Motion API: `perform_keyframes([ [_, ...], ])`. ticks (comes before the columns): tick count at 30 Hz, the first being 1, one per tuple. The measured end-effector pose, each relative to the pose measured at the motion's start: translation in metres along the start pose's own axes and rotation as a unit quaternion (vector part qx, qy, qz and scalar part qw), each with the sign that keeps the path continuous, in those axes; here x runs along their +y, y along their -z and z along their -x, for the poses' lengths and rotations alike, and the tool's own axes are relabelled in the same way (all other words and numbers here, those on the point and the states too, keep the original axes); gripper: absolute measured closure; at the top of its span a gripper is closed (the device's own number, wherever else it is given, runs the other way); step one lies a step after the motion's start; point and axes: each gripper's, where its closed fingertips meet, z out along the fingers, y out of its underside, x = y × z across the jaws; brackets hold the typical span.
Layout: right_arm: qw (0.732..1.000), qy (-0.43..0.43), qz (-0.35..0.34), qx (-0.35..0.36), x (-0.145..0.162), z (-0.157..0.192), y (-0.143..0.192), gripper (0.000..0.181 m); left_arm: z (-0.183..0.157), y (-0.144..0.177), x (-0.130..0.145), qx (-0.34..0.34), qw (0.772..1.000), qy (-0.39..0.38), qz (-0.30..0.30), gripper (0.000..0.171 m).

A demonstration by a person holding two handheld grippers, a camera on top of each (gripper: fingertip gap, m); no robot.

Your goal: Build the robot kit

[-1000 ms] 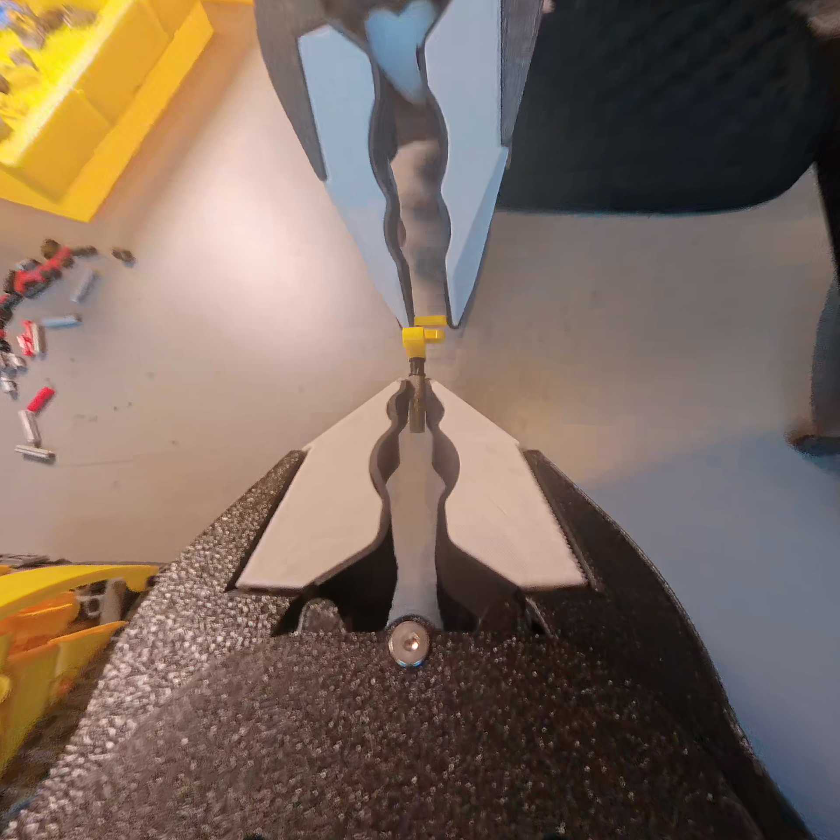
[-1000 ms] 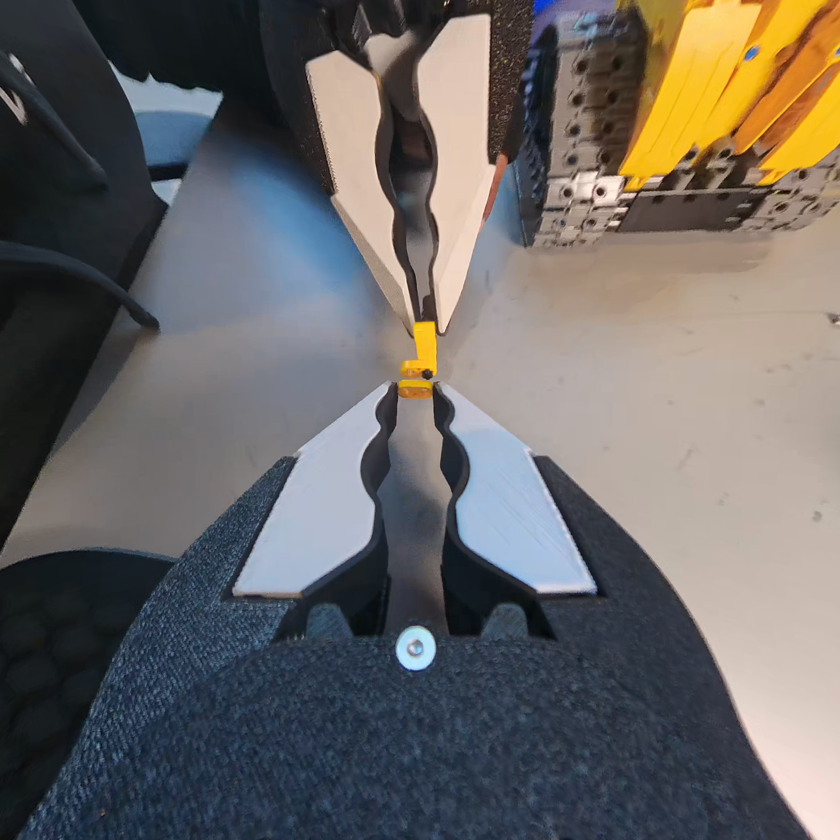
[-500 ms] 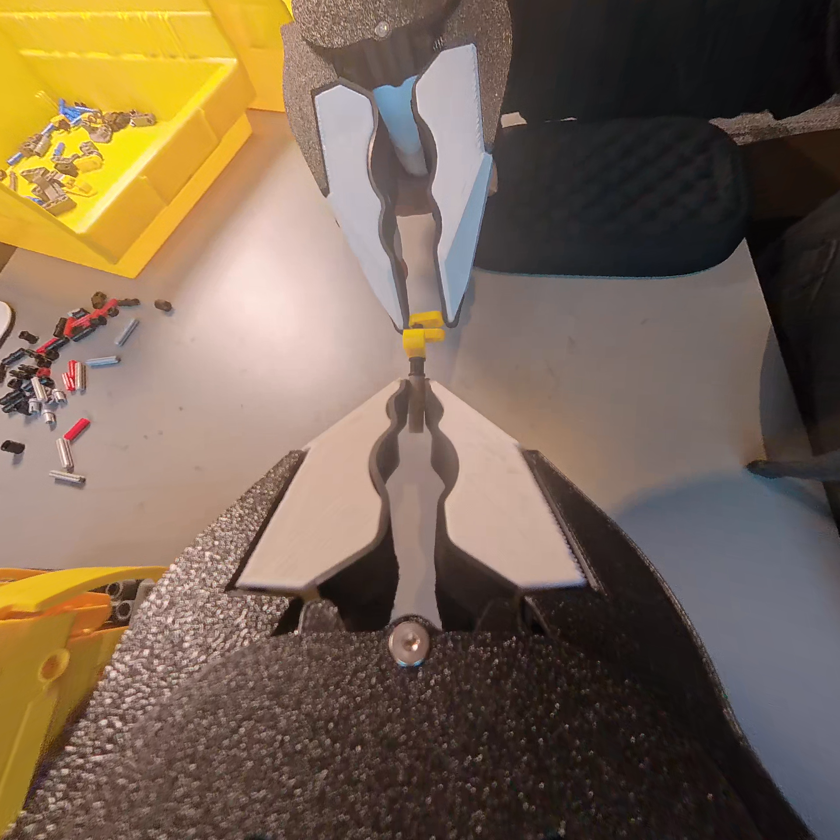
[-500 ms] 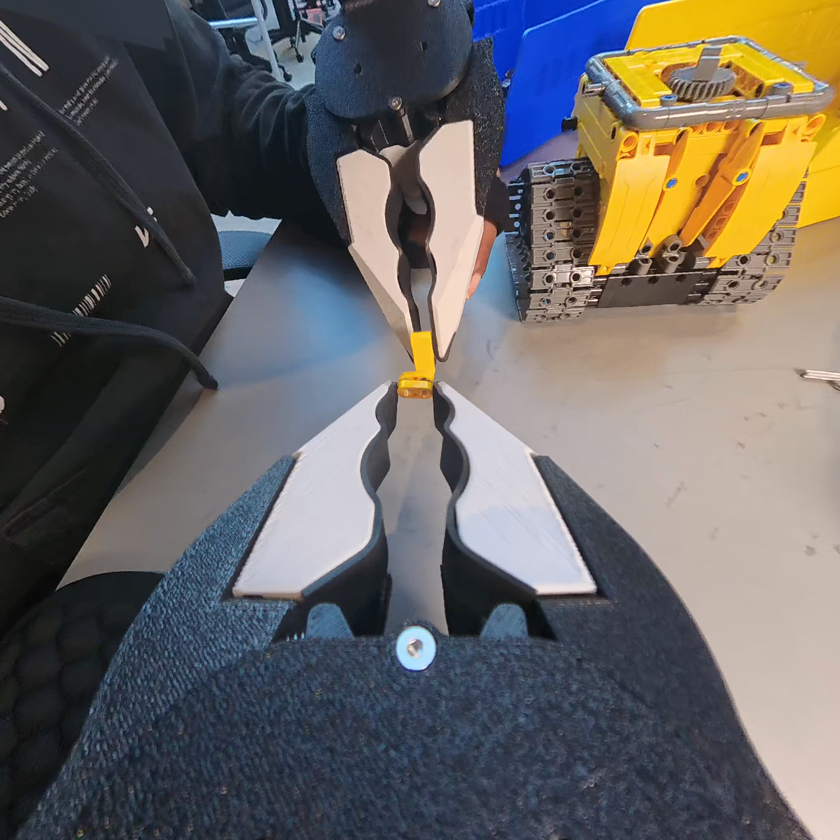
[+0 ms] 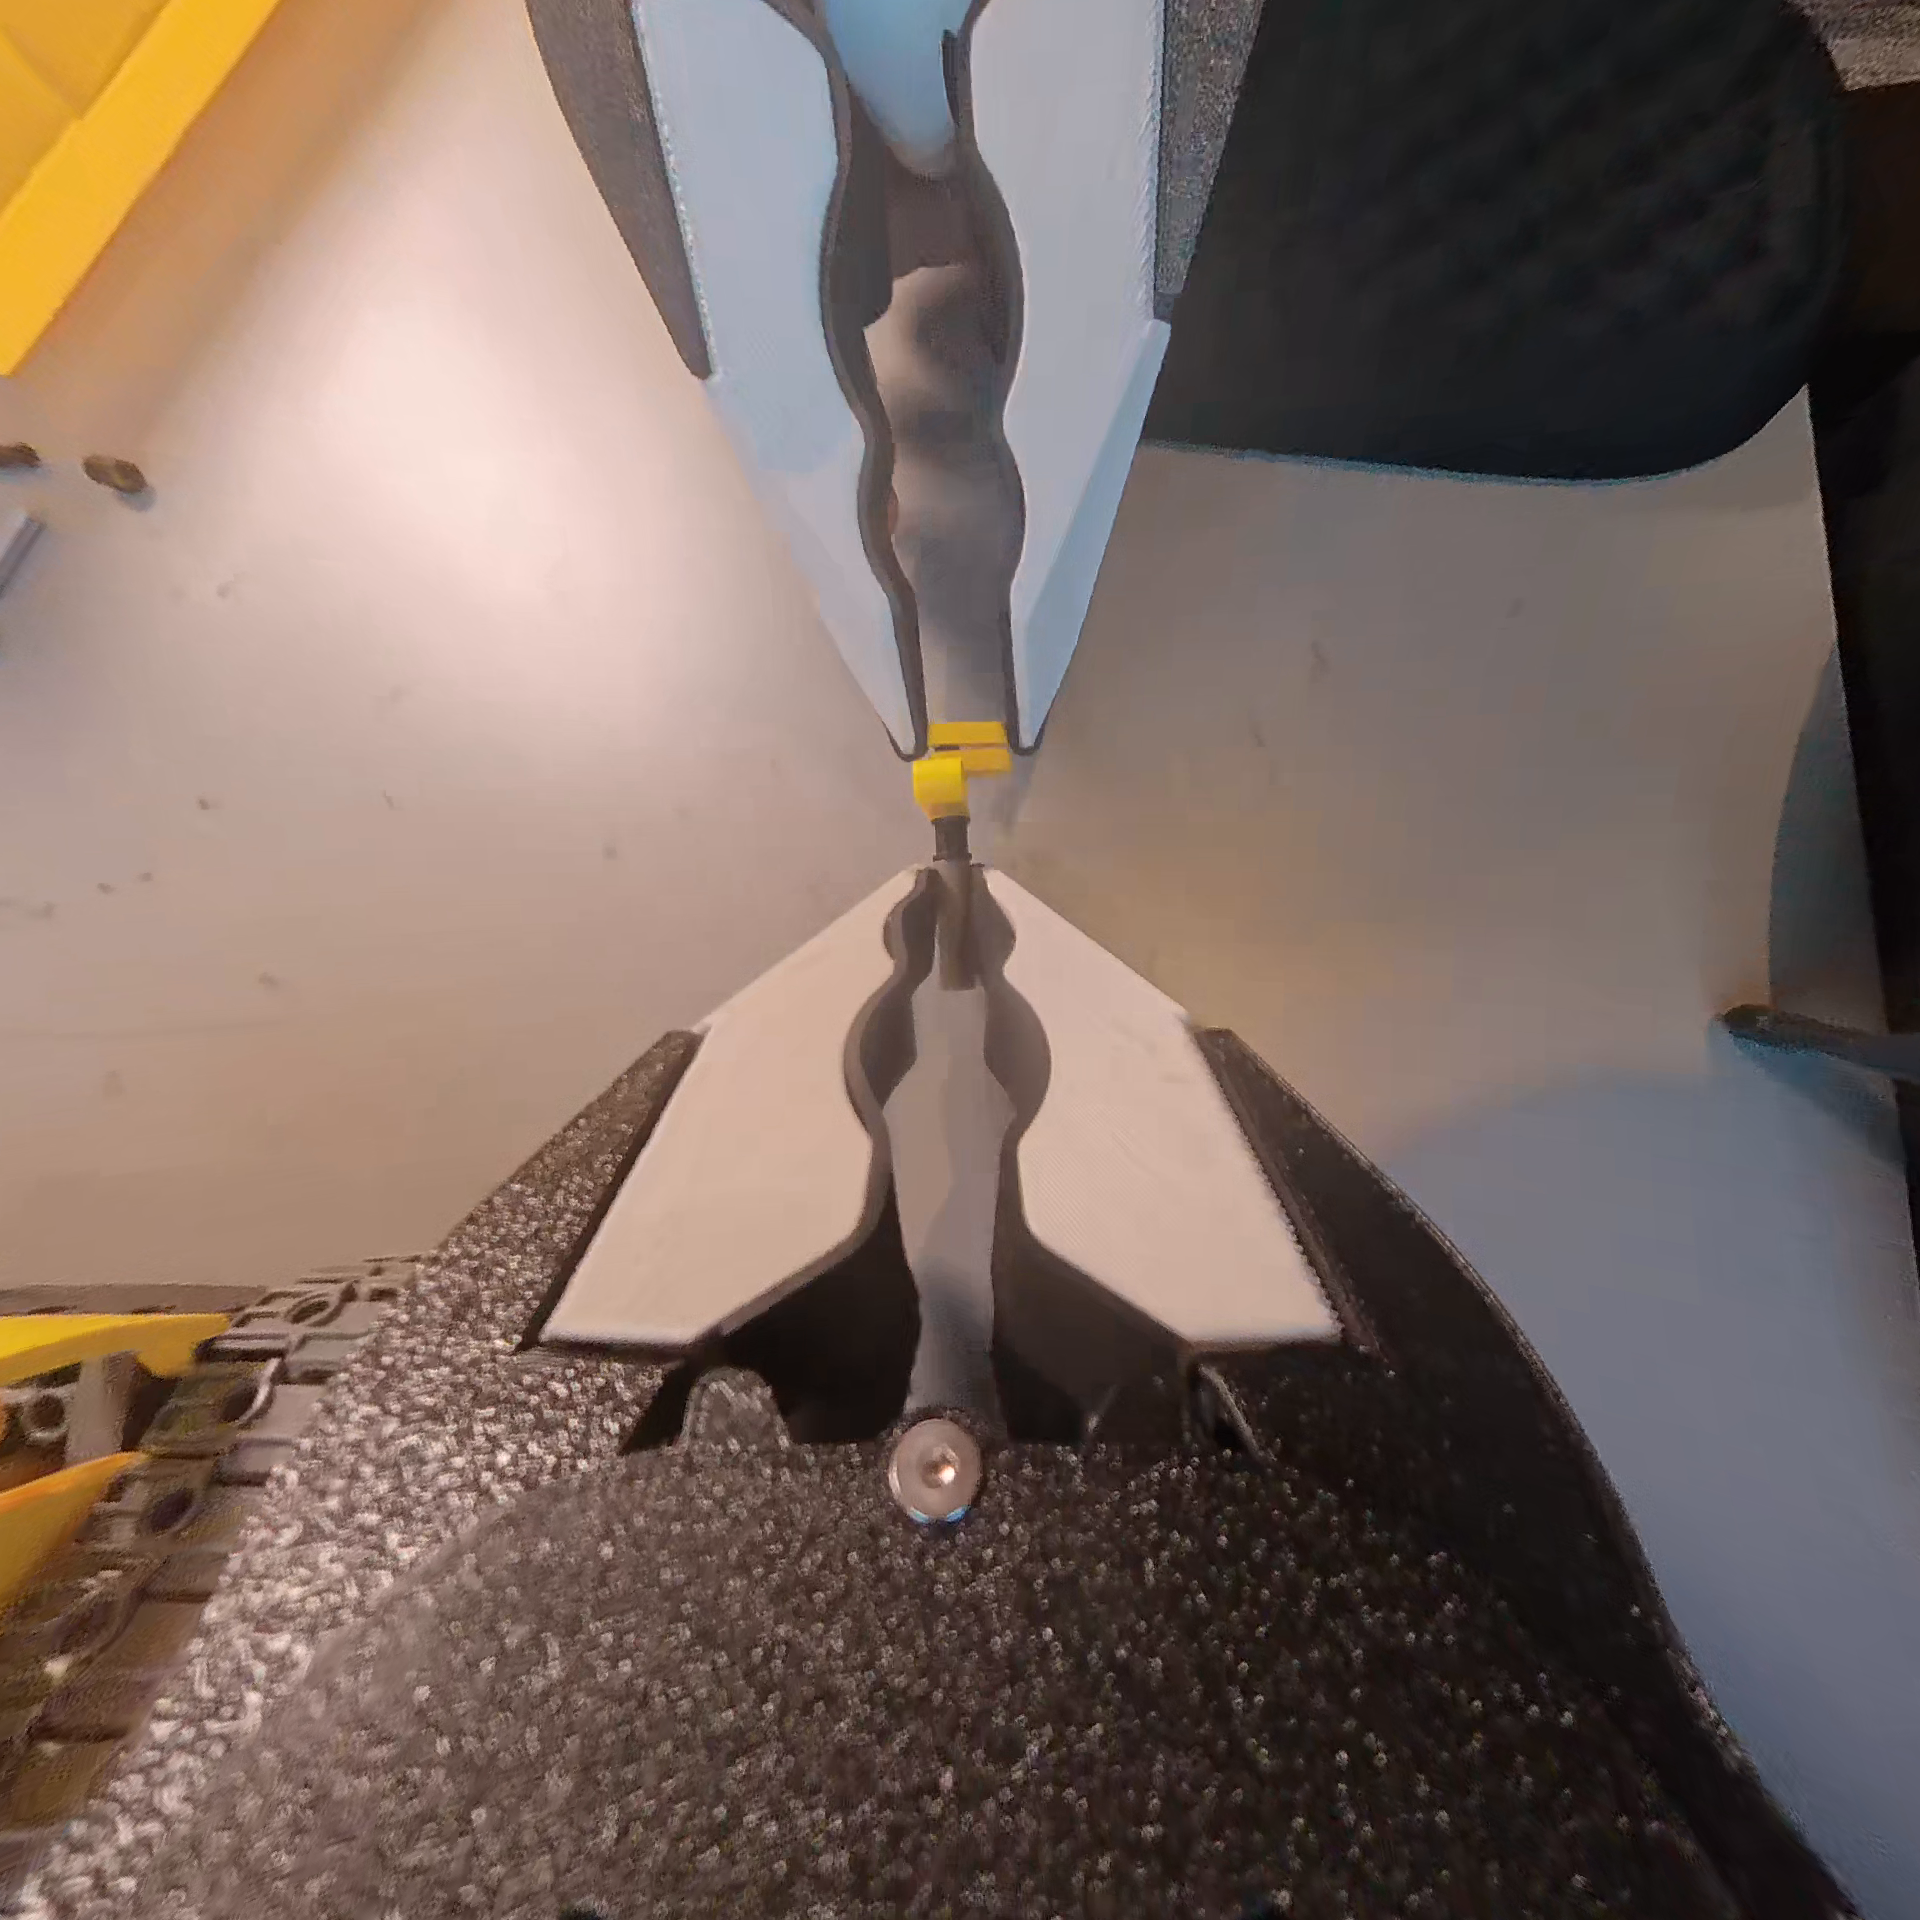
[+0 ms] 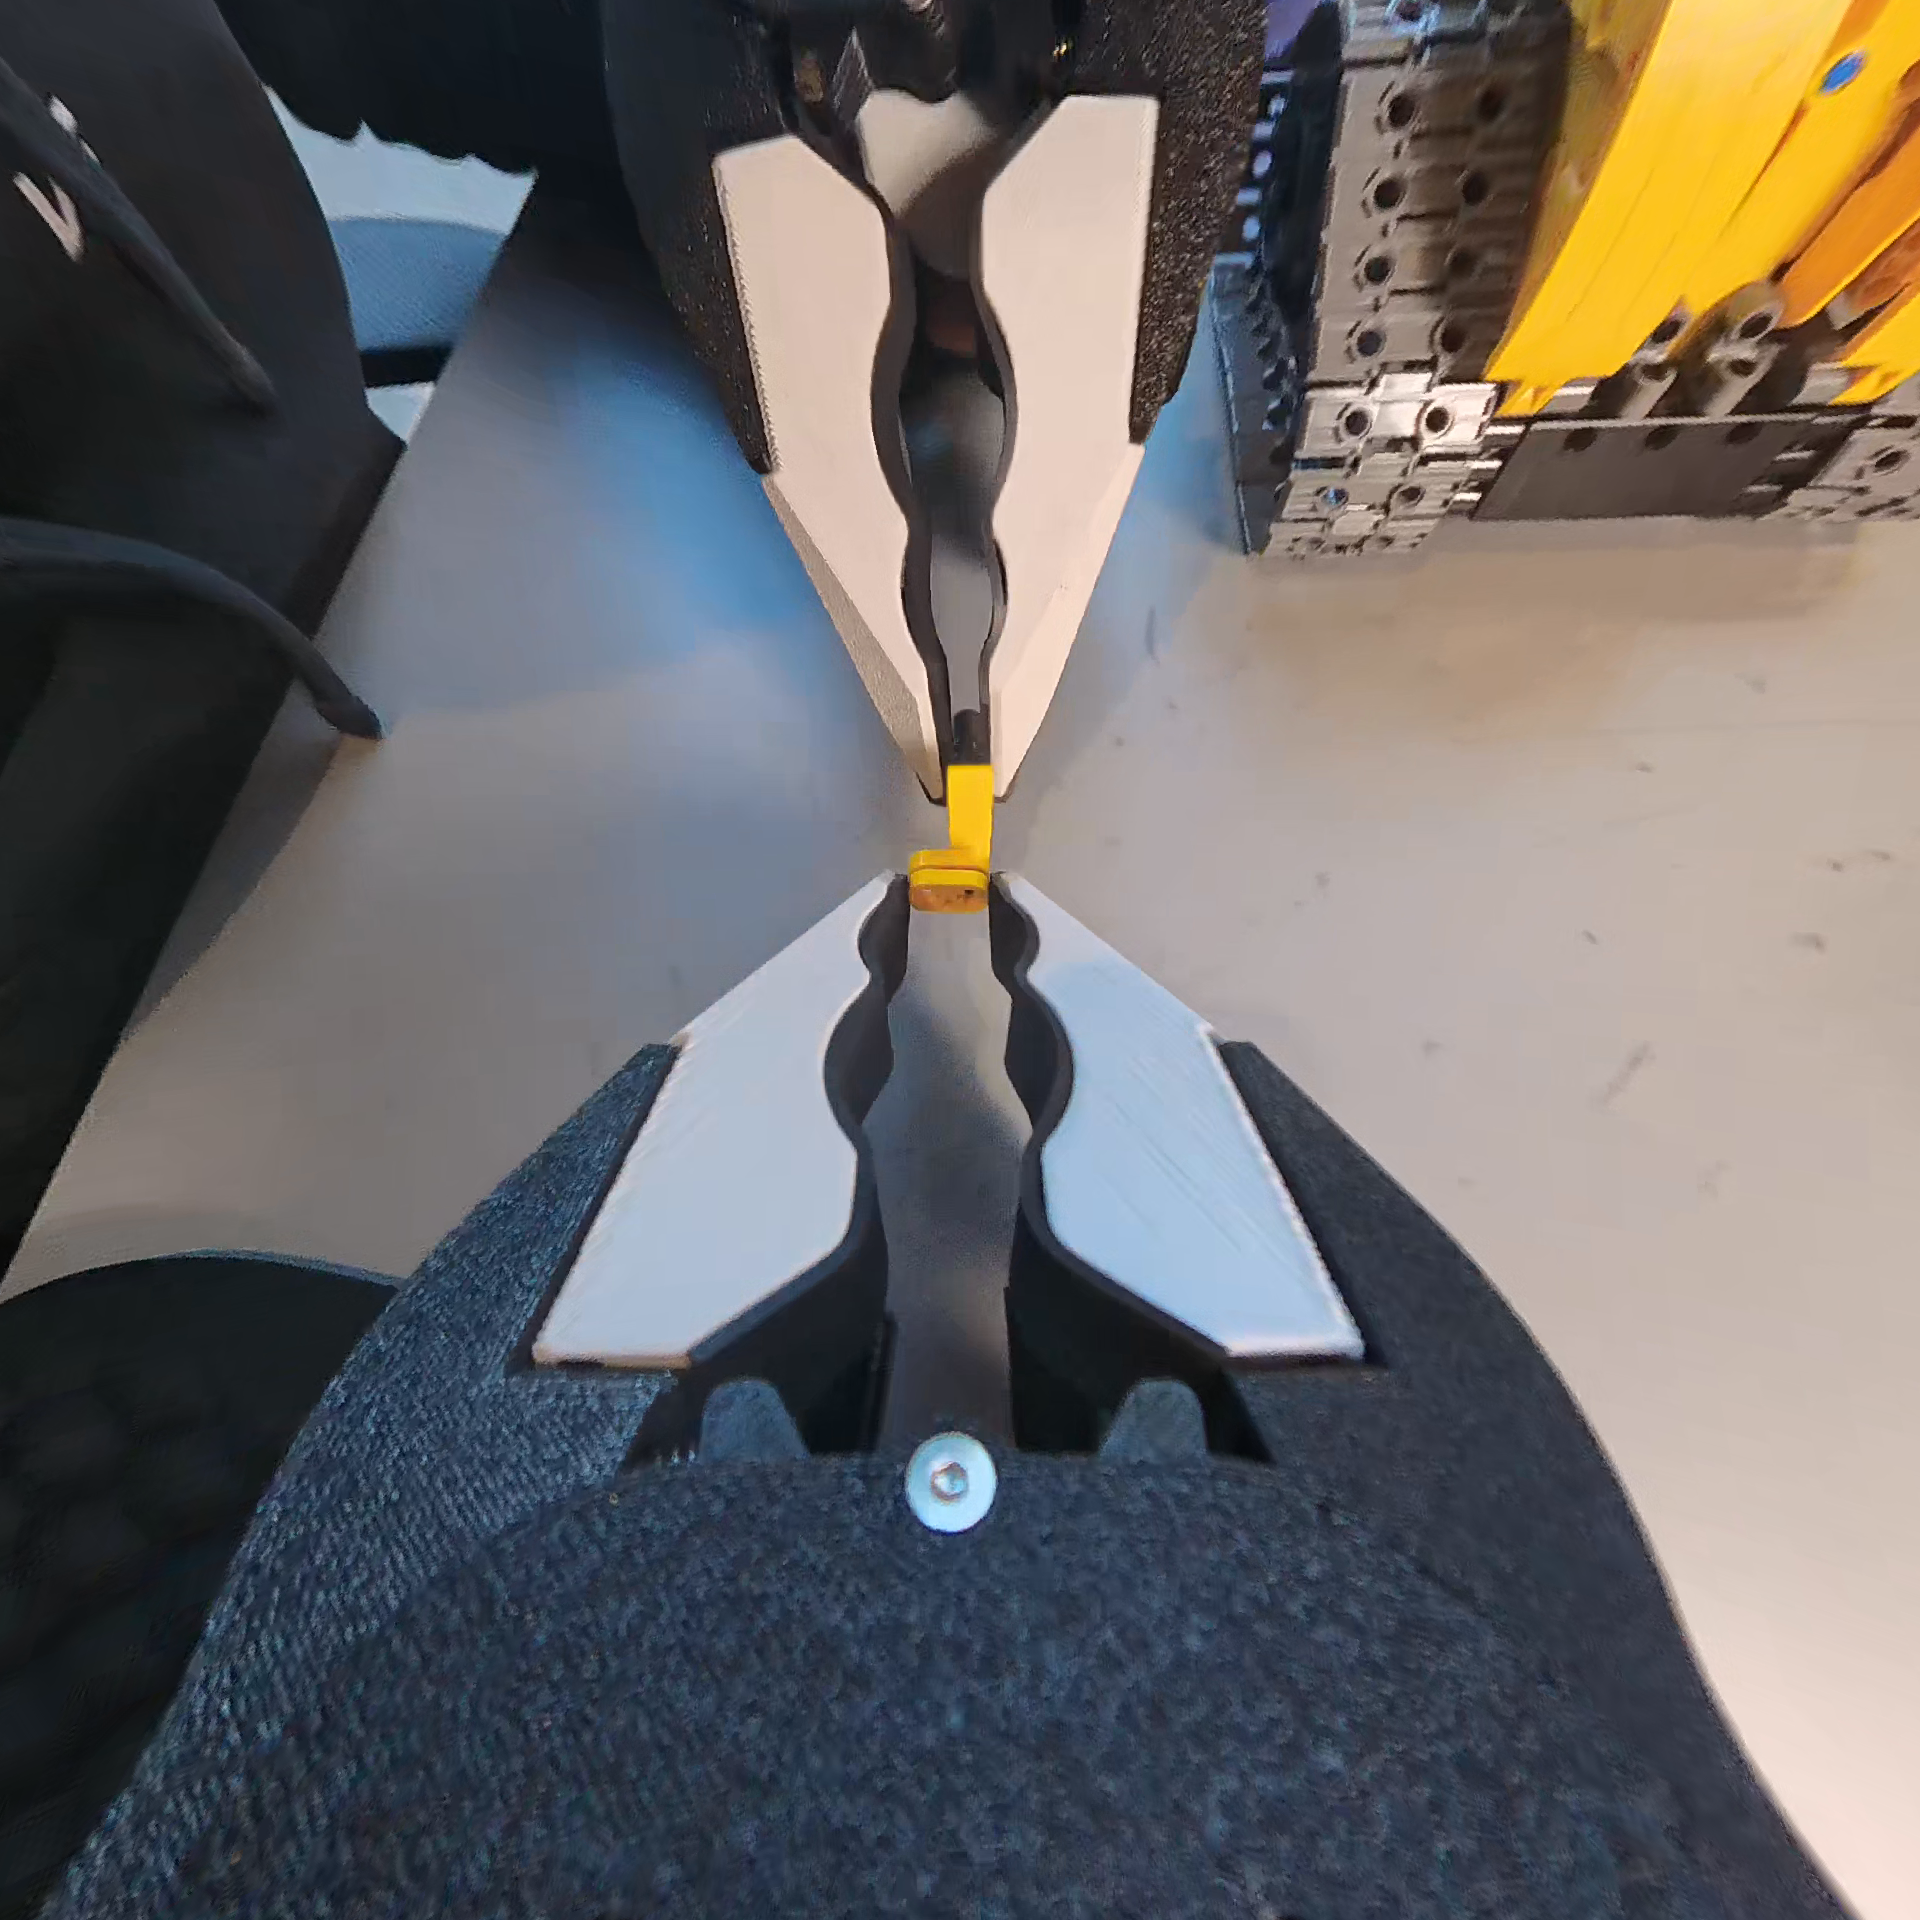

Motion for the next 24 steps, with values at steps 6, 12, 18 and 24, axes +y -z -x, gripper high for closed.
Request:
perform_keyframes([
  [6,0.999,0.006,0.052,-0.005,0.016,0.001,-0.010,0.166,-0.003,-0.009,0.009,0.004,1.000,-0.009,0.024,0.167],
  [12,0.999,0.007,0.050,-0.007,0.015,0.001,-0.011,0.166,-0.004,-0.009,0.009,0.006,1.000,-0.019,0.021,0.167],
  [18,0.999,0.009,0.042,-0.026,0.015,0.002,-0.011,0.166,-0.005,-0.010,0.008,0.017,0.999,-0.042,0.017,0.167],
  [24,0.998,0.006,0.043,-0.034,0.015,0.003,-0.012,0.167,-0.006,-0.012,0.007,0.027,0.997,-0.074,0.010,0.167],
])
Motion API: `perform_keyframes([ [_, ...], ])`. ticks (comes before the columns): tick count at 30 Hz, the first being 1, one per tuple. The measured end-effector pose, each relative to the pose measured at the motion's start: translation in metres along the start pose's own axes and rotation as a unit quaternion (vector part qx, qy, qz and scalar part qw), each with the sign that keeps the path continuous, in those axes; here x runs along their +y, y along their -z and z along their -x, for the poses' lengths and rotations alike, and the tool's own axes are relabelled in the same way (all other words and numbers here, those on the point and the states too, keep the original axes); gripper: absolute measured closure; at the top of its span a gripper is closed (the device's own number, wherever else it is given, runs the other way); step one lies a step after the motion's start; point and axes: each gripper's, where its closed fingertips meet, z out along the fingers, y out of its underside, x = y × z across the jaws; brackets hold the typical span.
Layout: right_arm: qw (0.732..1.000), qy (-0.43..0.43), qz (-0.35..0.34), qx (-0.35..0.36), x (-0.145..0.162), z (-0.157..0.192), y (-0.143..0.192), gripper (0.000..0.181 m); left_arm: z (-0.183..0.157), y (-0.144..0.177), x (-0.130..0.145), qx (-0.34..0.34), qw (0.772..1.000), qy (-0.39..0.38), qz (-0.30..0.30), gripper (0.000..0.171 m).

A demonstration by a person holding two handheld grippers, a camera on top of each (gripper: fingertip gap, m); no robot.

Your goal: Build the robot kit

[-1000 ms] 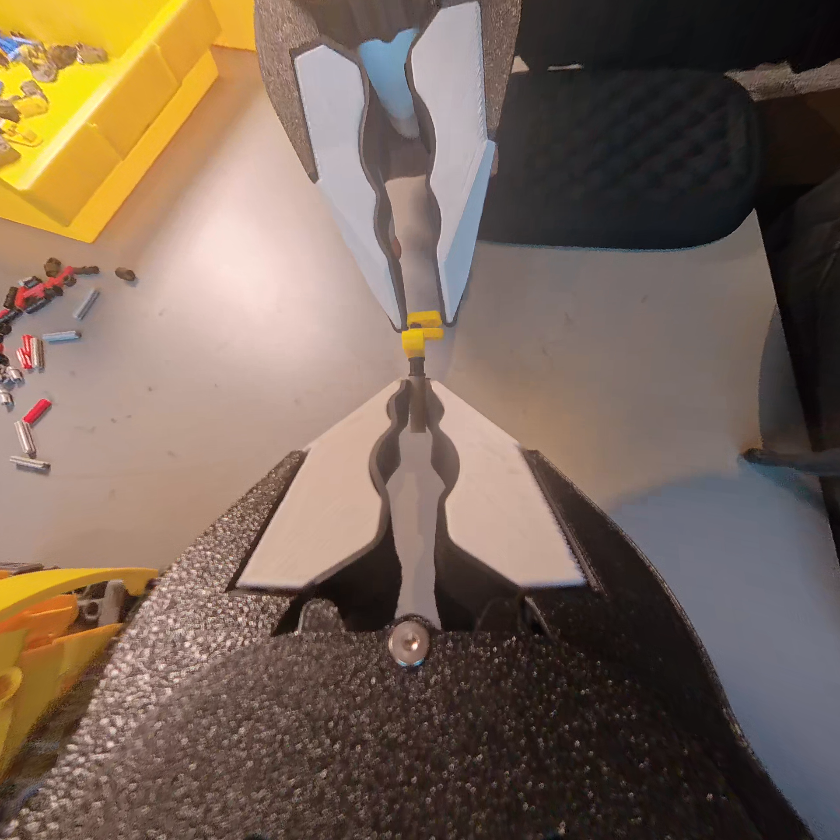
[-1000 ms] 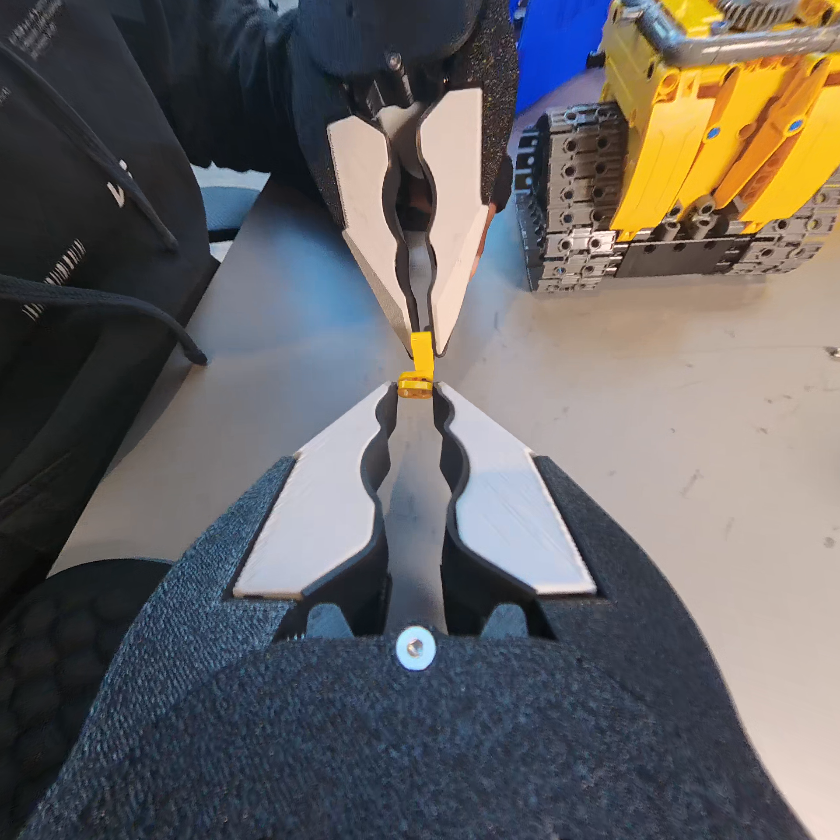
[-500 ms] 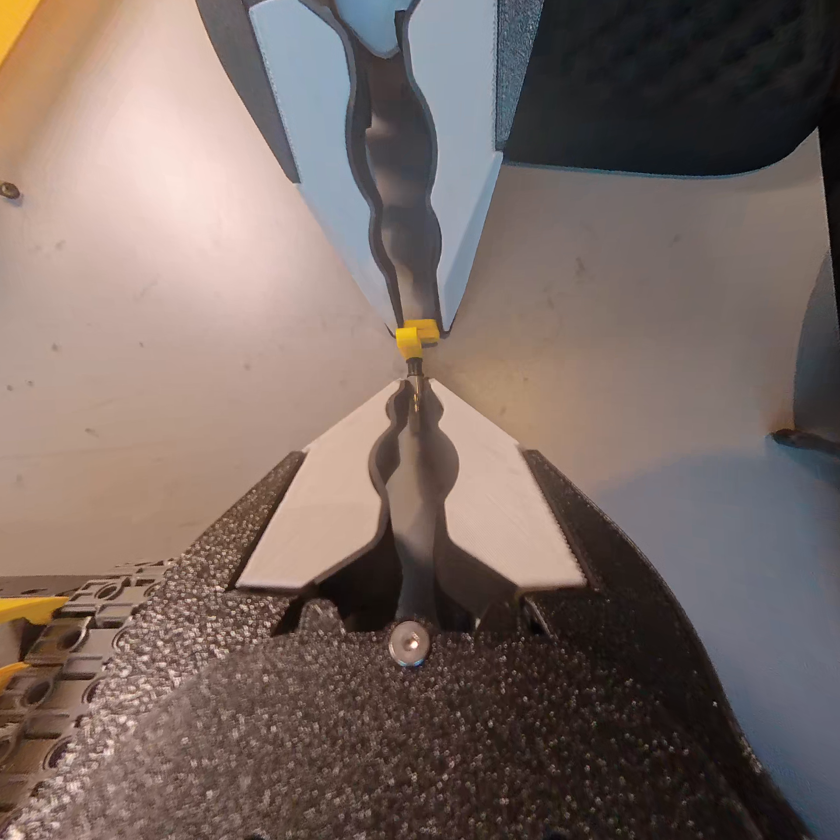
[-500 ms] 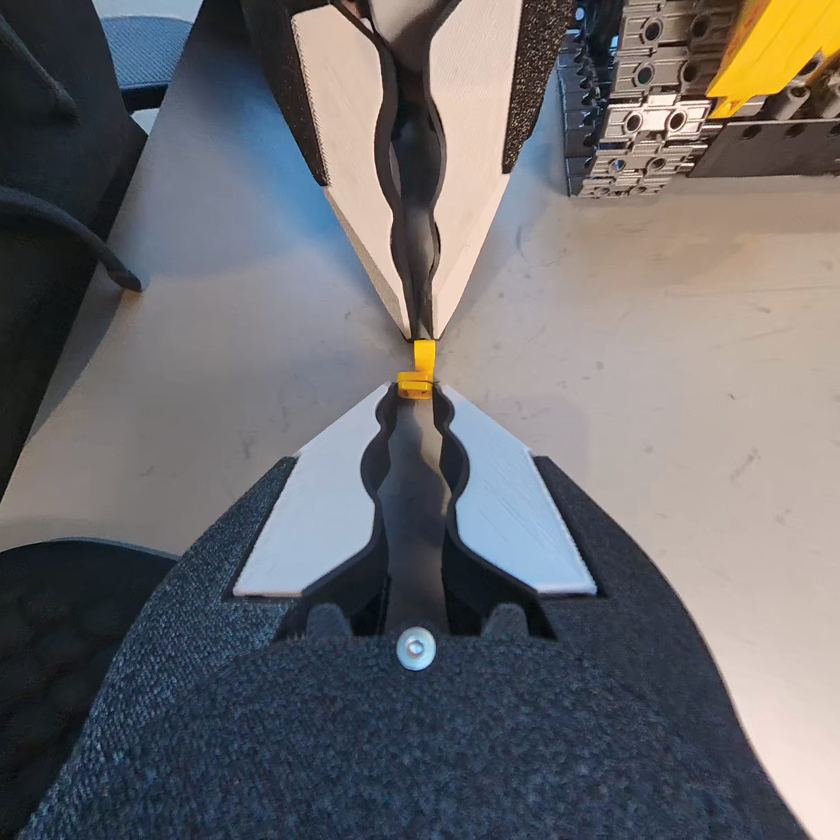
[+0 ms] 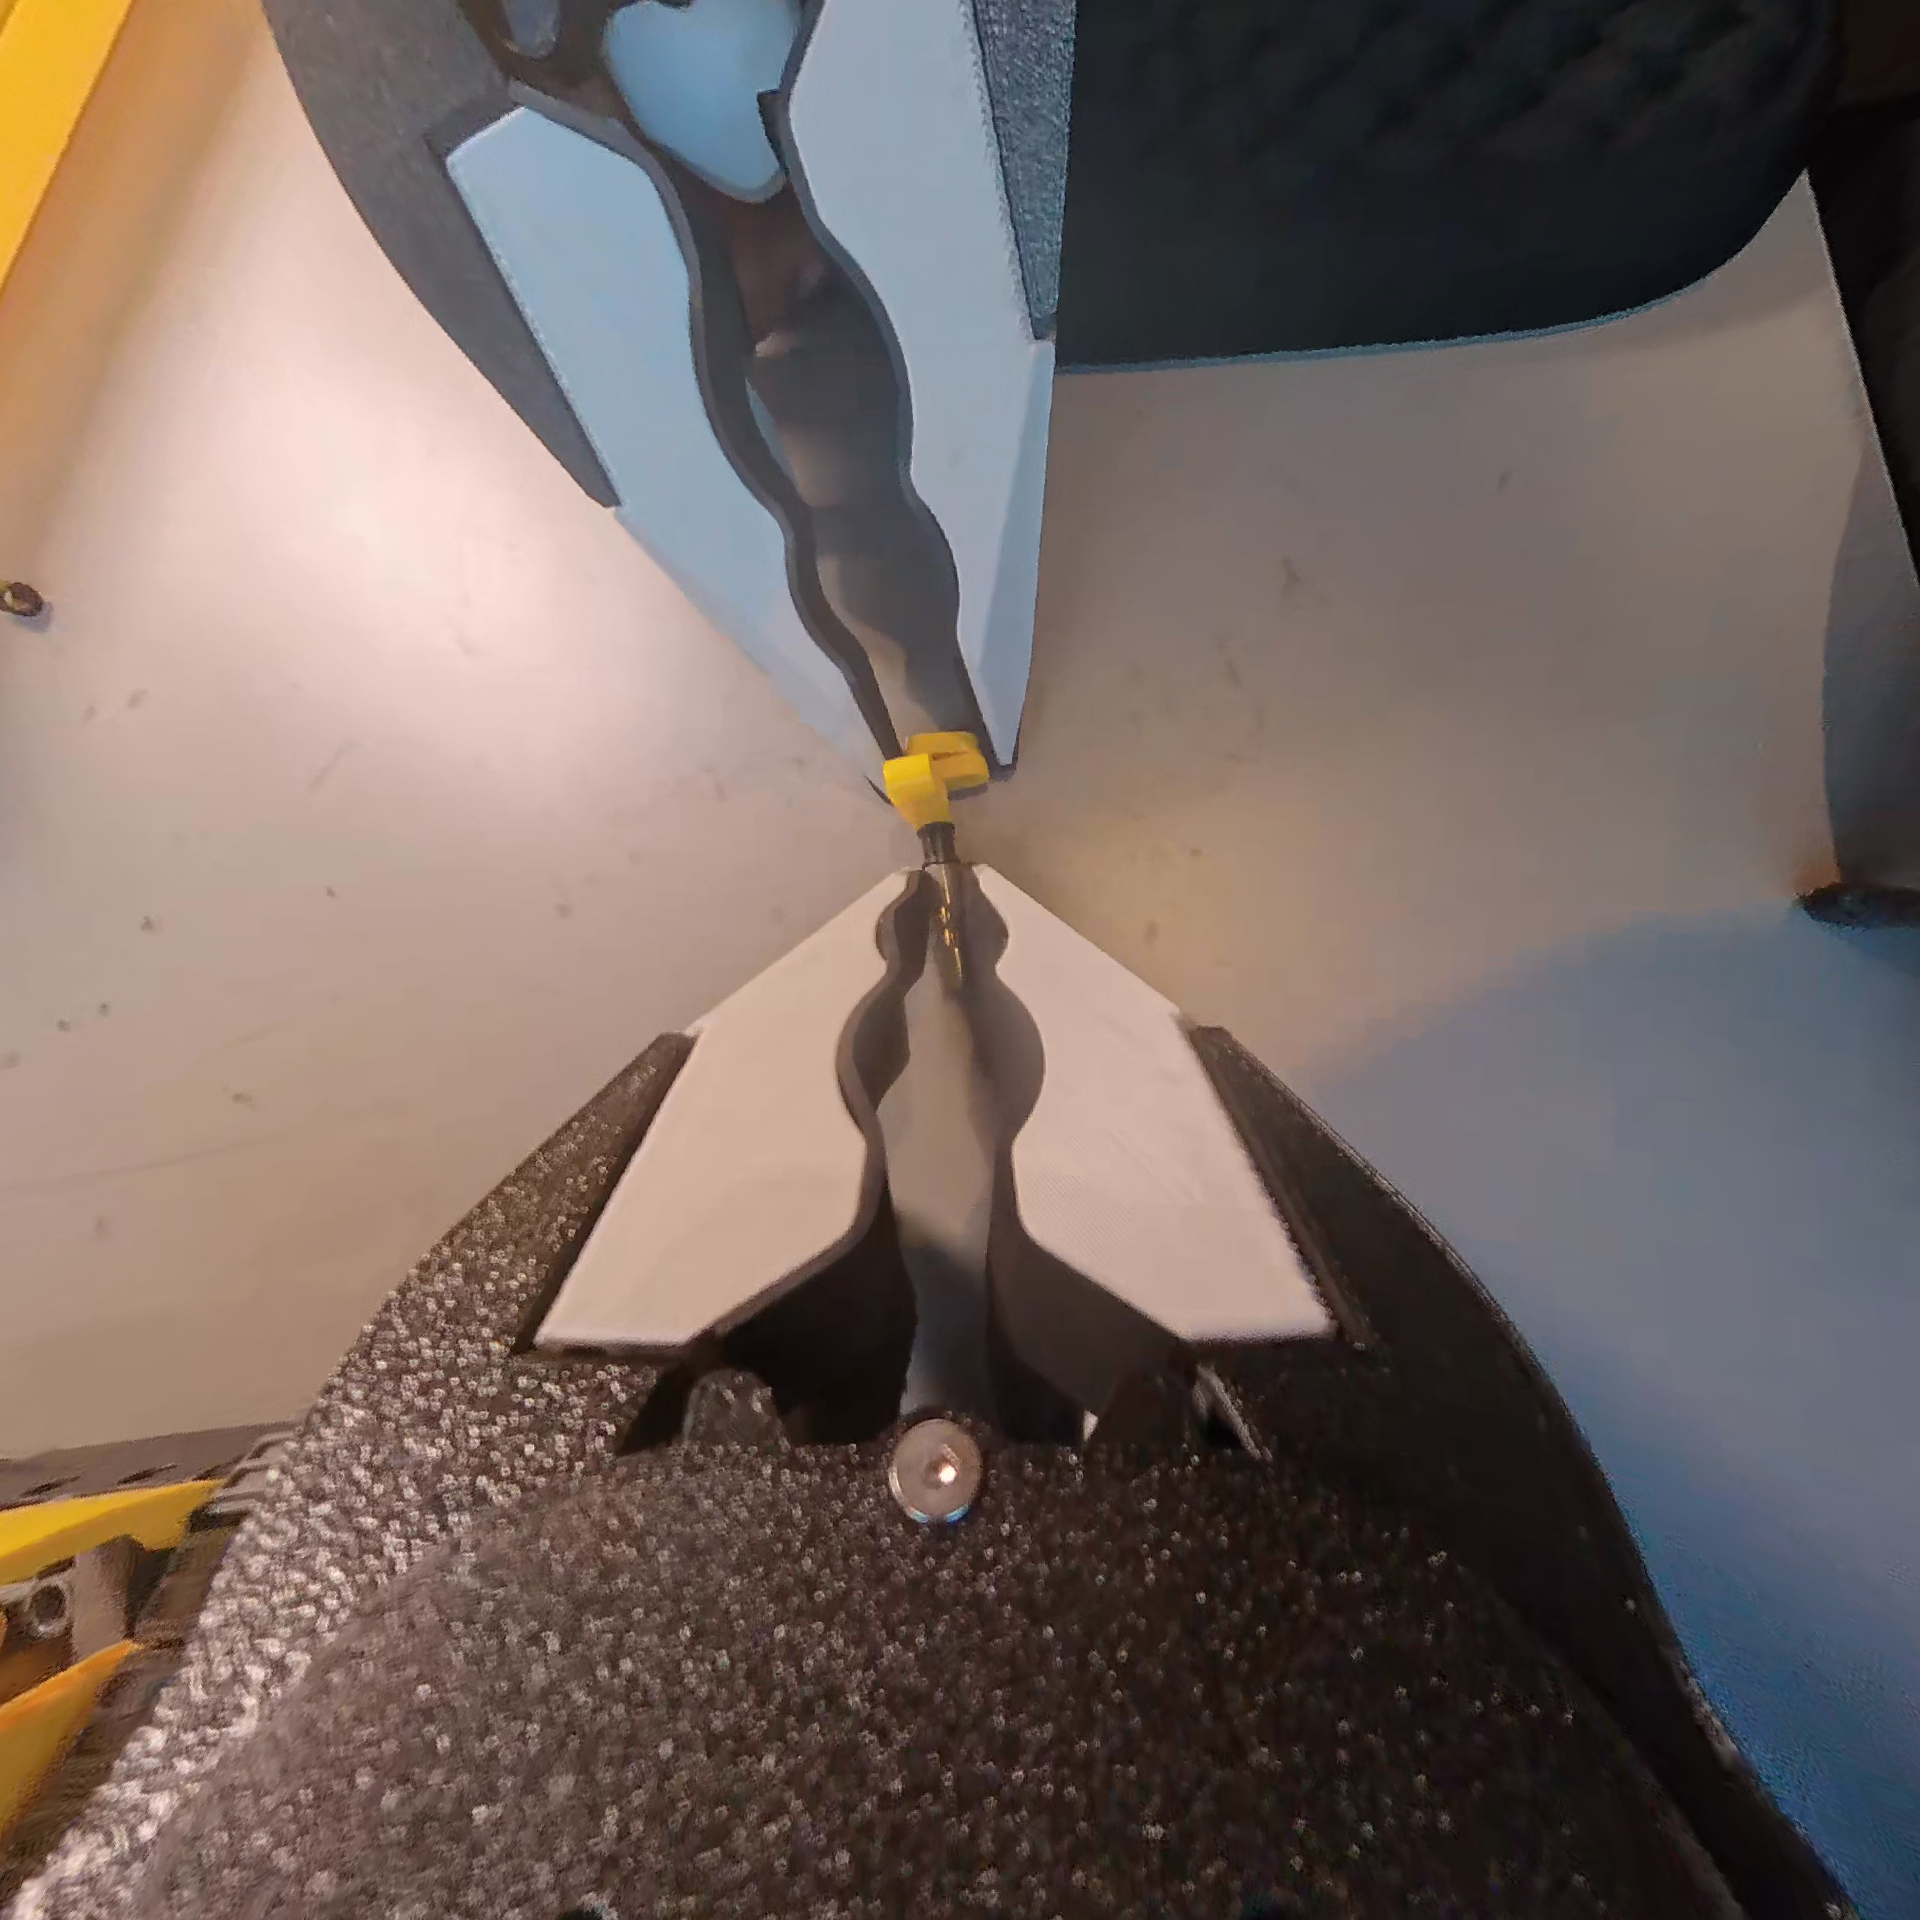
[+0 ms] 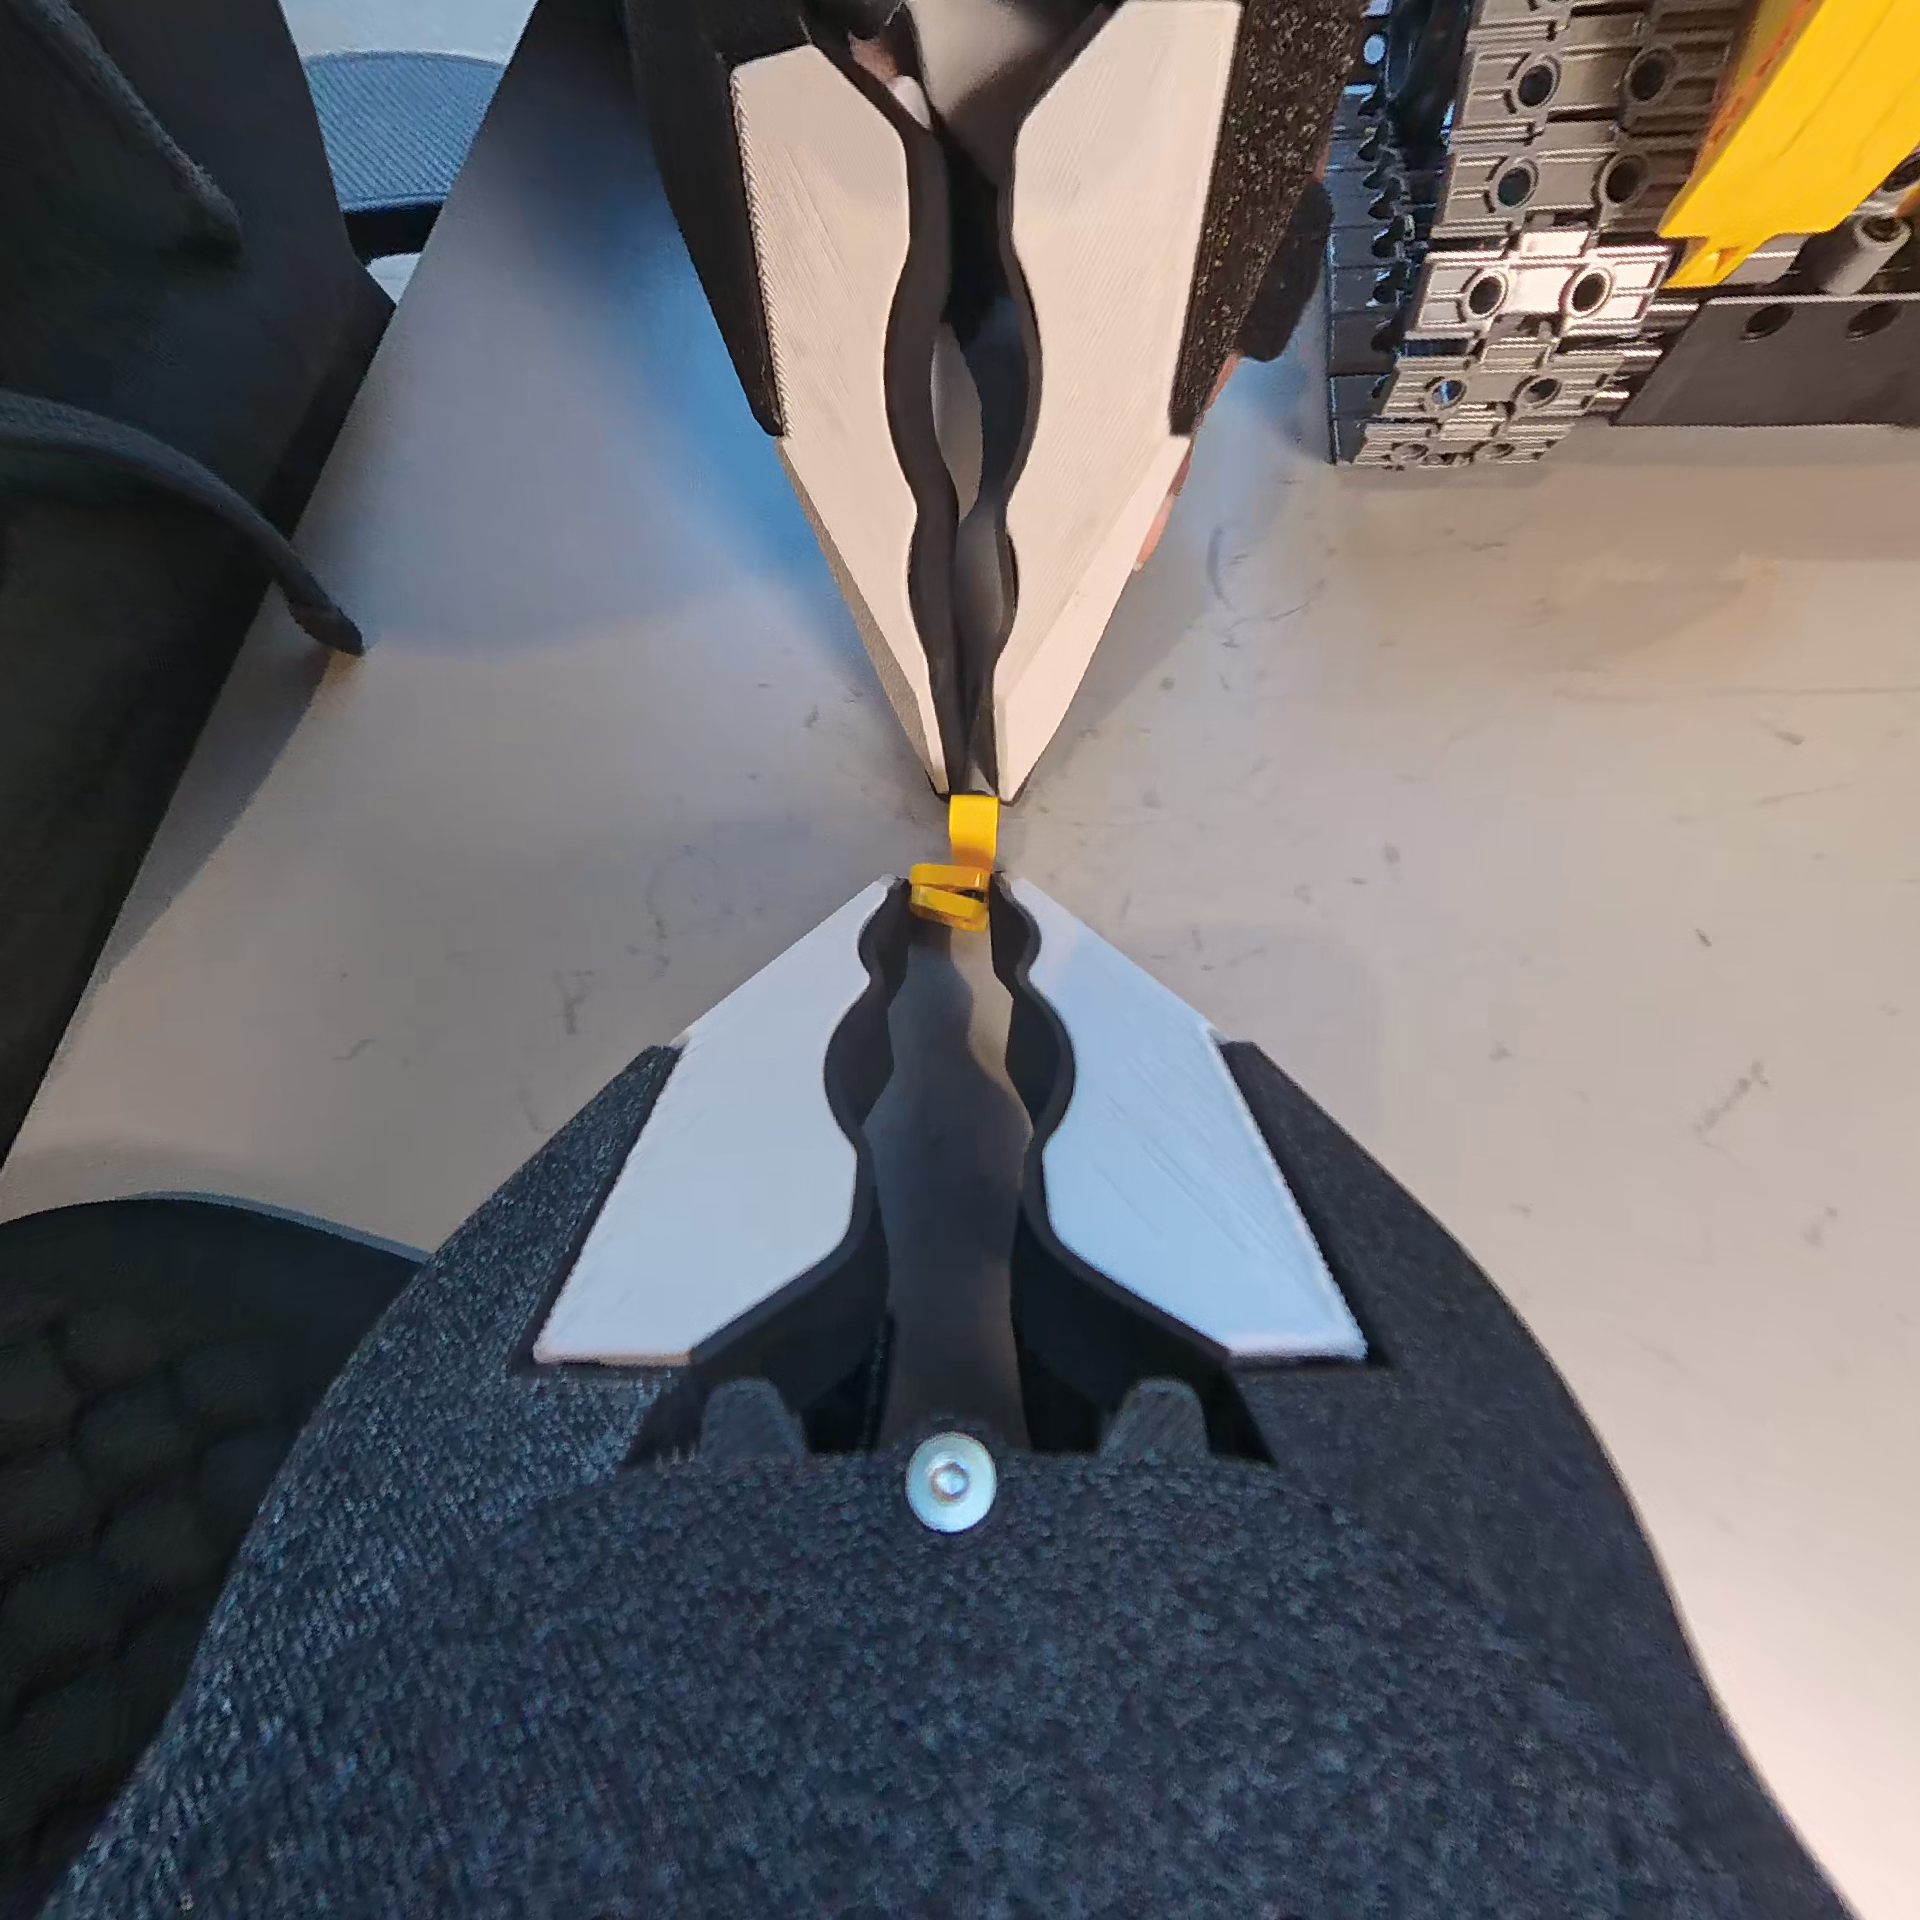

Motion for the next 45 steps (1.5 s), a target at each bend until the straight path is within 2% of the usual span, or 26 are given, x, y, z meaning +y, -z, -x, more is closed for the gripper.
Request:
perform_keyframes([
  [11,1.000,0.011,0.012,-0.003,-0.001,0.001,0.001,0.159,-0.001,-0.001,0.000,0.013,1.000,-0.005,-0.005,0.167],
  [17,1.000,0.008,0.006,0.019,-0.013,0.003,0.032,0.159,-0.001,-0.001,0.000,0.016,1.000,0.000,-0.006,0.167],
  [20,0.998,0.013,0.062,0.001,-0.003,0.029,0.043,0.159,-0.001,-0.001,0.000,0.015,1.000,0.000,-0.006,0.167],
  [24,0.988,0.018,0.151,-0.027,0.020,0.071,0.040,0.160,-0.001,0.000,0.000,0.013,1.000,-0.002,-0.006,0.167],
  [28,0.983,0.037,0.180,-0.014,0.028,0.083,0.031,0.161,-0.001,0.000,0.000,0.005,1.000,-0.011,-0.006,0.166],
  [36,0.983,0.026,0.181,-0.010,0.029,0.080,0.020,0.173,0.001,0.005,0.002,-0.011,1.000,-0.018,-0.002,0.160],
  [41,0.985,0.012,0.172,-0.013,0.028,0.079,0.020,0.174,0.003,0.009,0.002,-0.015,1.000,-0.014,-0.008,0.160],
  [43,0.989,0.002,0.147,-0.004,0.023,0.074,0.021,0.174,0.005,0.012,0.001,-0.021,1.000,-0.010,-0.012,0.161],
  [45,0.996,-0.016,0.082,0.019,0.004,0.063,0.028,0.174,0.006,0.016,-0.004,-0.024,0.999,-0.007,-0.031,0.161],
])
